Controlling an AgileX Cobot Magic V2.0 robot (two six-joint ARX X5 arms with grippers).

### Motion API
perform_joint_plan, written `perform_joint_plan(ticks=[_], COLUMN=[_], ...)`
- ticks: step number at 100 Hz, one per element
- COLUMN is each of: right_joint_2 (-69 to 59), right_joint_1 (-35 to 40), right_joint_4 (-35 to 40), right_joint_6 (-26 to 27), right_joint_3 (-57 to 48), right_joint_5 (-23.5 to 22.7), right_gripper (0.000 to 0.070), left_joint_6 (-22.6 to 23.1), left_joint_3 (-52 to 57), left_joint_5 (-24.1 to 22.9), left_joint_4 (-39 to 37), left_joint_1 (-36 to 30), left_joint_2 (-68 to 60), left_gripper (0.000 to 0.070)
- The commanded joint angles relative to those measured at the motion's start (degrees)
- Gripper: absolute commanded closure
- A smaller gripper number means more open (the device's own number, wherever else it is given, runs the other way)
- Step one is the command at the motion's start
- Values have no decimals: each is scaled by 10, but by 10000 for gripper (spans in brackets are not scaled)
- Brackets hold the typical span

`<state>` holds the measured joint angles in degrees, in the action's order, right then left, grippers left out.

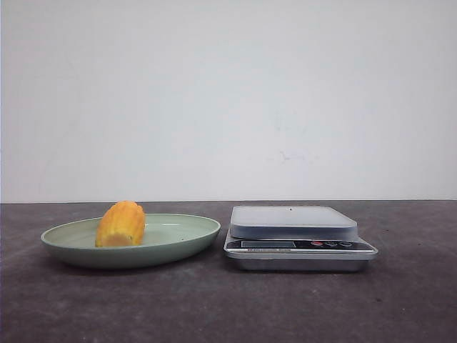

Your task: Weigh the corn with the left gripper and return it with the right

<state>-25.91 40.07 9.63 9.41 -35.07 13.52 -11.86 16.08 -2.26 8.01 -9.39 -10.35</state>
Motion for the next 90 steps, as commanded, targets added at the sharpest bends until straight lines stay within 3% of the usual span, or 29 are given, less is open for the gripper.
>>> perform_joint_plan(ticks=[1, 11, 29, 60, 90], right_joint_2=[-2, -2, -2, -2, -2], right_joint_1=[3, 3, 3, 3, 3], right_joint_4=[-6, -6, -6, -6, -6], right_joint_6=[-2, -2, -2, -2, -2], right_joint_3=[-3, -3, -3, -3, -3], right_joint_5=[0, 0, 0, 0, 0], right_gripper=[689, 689, 689, 689, 689], left_joint_6=[-25, -42, -36, 22, 23], left_joint_3=[-46, -97, -154, -153, -153], left_joint_5=[8, 9, 20, 21, 21], left_joint_4=[-31, -37, -35, 21, 28], left_joint_1=[16, 34, 39, 60, 64], left_joint_2=[21, 52, 93, 102, 101], left_gripper=[681, 681, 681, 681, 681])
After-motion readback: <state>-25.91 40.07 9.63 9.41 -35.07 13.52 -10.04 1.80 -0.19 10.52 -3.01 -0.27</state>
